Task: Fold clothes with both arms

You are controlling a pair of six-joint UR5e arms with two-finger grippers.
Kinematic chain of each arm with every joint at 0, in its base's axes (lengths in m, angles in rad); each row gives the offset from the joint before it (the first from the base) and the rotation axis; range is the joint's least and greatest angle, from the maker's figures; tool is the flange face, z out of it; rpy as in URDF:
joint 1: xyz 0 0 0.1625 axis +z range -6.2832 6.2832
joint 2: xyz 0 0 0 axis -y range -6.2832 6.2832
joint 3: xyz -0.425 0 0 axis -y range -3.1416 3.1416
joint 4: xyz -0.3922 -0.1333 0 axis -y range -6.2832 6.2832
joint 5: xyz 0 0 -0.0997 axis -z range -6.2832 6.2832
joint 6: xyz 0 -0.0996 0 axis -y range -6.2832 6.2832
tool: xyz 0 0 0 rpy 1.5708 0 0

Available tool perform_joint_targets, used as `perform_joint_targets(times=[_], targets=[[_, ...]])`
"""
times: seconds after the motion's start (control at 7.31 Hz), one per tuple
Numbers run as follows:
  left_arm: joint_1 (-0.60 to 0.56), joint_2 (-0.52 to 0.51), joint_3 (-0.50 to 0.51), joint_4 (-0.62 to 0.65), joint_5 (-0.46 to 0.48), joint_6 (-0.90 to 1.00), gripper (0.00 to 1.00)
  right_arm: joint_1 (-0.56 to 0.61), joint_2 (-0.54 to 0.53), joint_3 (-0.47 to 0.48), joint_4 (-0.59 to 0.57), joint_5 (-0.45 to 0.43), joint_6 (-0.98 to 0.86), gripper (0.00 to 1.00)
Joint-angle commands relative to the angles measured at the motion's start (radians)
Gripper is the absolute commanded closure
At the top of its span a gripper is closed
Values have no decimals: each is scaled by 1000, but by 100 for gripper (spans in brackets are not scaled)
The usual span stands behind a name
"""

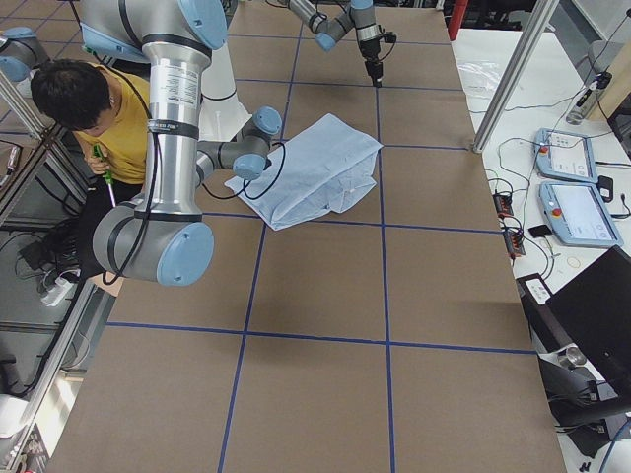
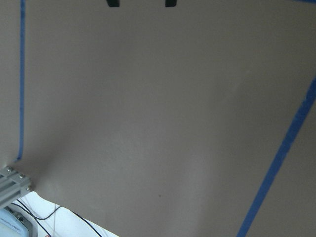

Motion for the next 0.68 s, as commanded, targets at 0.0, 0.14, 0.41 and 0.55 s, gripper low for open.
perform_joint_targets(times=[0.0,0.14,0.41,0.55], targets=[[129,16,-58,-1,6,-192,45,95,34,-25,-1,-1,-1,0],[179,19,-61,1,9,-254,39,246,89,-78,-1,-2,-1,0],[261,42,-65,4,64,-319,38,450,206,-186,-2,-57,-5,0],[280,47,-68,19,66,-342,38,485,255,-212,-5,-121,-8,0]])
